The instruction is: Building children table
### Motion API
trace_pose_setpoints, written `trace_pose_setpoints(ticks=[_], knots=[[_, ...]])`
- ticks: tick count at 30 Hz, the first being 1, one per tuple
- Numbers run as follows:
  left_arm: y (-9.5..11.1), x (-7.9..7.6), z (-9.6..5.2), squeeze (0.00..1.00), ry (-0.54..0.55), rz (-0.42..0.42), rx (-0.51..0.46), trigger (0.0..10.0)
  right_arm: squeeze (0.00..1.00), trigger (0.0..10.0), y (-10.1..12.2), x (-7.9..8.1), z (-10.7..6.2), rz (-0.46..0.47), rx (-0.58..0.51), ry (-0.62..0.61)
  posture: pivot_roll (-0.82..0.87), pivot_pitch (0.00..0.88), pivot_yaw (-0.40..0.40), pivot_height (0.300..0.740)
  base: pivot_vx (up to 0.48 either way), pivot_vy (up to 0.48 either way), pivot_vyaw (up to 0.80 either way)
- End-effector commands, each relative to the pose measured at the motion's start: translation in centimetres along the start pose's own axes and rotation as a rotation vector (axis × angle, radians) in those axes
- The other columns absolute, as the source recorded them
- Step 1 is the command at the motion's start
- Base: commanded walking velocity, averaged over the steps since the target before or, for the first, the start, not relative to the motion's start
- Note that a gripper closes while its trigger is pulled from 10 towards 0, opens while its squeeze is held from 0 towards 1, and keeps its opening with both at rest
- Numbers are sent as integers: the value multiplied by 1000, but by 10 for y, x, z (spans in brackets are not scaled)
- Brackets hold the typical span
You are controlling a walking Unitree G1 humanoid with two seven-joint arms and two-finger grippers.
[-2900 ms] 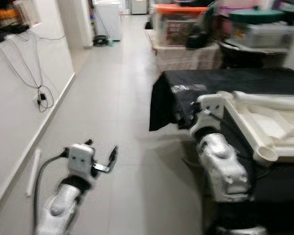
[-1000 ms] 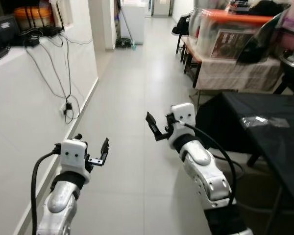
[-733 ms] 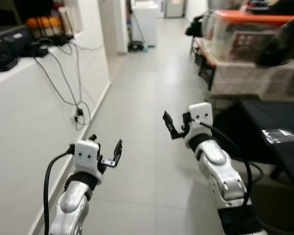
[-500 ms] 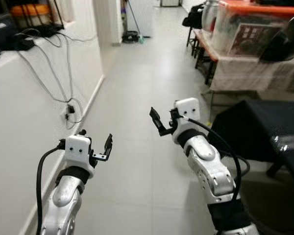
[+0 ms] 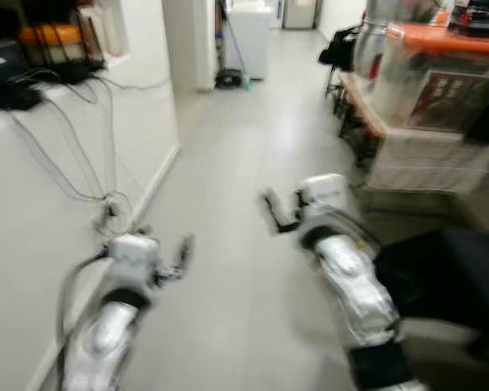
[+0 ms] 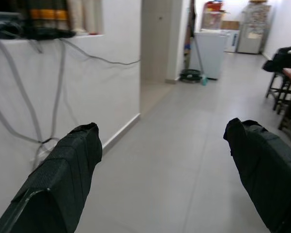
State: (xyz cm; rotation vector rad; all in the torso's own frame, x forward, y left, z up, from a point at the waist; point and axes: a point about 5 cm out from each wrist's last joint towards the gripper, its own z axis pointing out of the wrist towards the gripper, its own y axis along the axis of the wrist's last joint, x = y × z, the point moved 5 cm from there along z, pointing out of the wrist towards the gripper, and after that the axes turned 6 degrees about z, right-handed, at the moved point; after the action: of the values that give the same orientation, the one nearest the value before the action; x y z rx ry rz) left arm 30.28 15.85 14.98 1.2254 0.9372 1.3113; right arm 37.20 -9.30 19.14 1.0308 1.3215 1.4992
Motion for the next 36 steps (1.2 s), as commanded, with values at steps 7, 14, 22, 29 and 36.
trace_pose_setpoints(ticks=[7,14,22,29,36], knots=[[1,-7,1,0,-20,-27,-2,10000,0,10000,-1,-13,-1,4,3,-43,88,0,-45,740,0,69,0],[3,-8,1,0,-28,-32,-11,10000,0,10000,-1,-15,-1,6,6,-49,89,0,-46,740,0,480,0],[4,-10,2,0,-36,-33,-11,10000,0,10000,-2,-15,-1,9,7,-51,89,0,-44,740,0,480,0],[4,-11,2,0,-46,-31,-11,10000,0,10000,-4,-16,-2,13,12,-54,91,0,-43,740,0,480,0],[3,-11,2,0,-51,-26,-6,10000,0,10000,-6,-16,-2,14,14,-55,94,0,-42,740,0,480,0]])
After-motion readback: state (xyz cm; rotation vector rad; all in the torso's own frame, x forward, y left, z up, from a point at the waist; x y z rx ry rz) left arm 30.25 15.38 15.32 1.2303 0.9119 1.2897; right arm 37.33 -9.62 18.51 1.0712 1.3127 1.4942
